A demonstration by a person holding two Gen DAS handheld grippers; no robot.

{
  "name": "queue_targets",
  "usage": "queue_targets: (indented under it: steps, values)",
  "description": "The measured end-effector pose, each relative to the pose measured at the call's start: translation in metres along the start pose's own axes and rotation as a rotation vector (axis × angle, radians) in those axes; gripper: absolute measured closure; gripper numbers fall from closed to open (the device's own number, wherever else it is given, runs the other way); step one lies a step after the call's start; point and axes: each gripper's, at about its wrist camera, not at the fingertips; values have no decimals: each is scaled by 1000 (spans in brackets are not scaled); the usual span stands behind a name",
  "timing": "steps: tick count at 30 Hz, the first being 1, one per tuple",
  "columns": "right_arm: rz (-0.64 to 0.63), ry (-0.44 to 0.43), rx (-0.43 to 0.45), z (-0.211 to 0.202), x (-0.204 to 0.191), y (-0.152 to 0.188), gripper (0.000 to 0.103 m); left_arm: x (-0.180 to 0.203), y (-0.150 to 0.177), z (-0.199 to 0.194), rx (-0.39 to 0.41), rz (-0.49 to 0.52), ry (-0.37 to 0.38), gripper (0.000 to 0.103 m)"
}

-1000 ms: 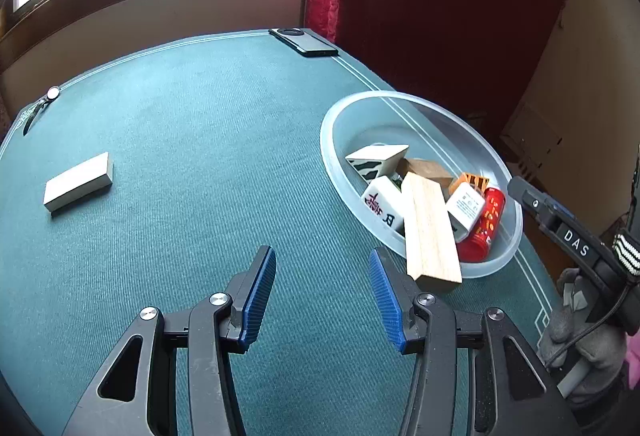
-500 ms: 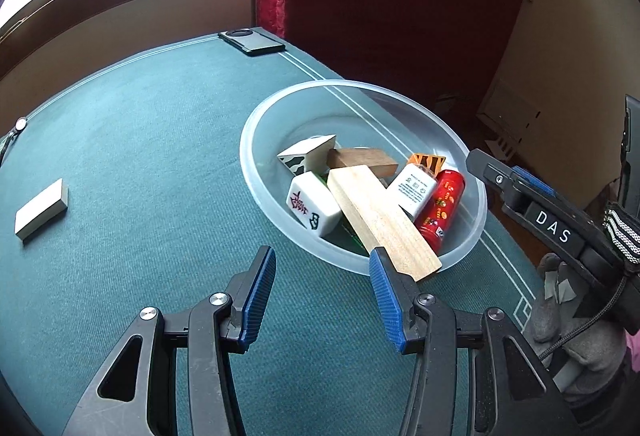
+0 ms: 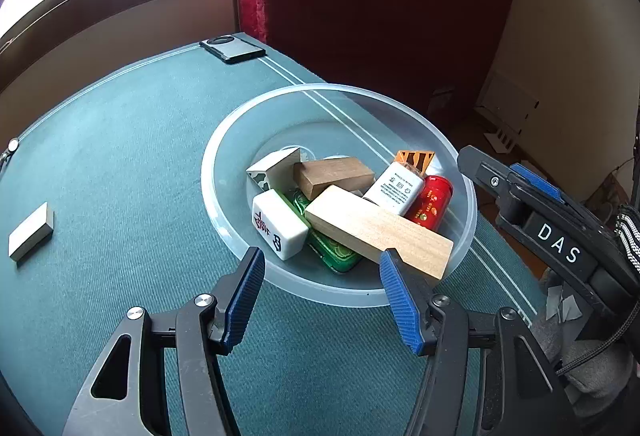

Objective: Organize rigid objects
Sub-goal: 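Withdraw both open grippers from the bowl toward the remaining objects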

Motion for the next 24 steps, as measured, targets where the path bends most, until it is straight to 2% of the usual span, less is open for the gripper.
queue_targets:
  steps: [15, 24]
  values:
    - [-22, -40, -15, -8, -11, 5, 25, -30, 7, -11, 21, -100, -24, 42]
    - [-106, -75, -63, -22, -27, 26, 23, -54, 9, -22, 40, -161, -38, 42]
Point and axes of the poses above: each gripper's, at about its wrist camera, not at the fingertips, and z roughly the way its jaws point, x to its right, y to its underside, and after that the axes turned 1 degree about z, right-handed
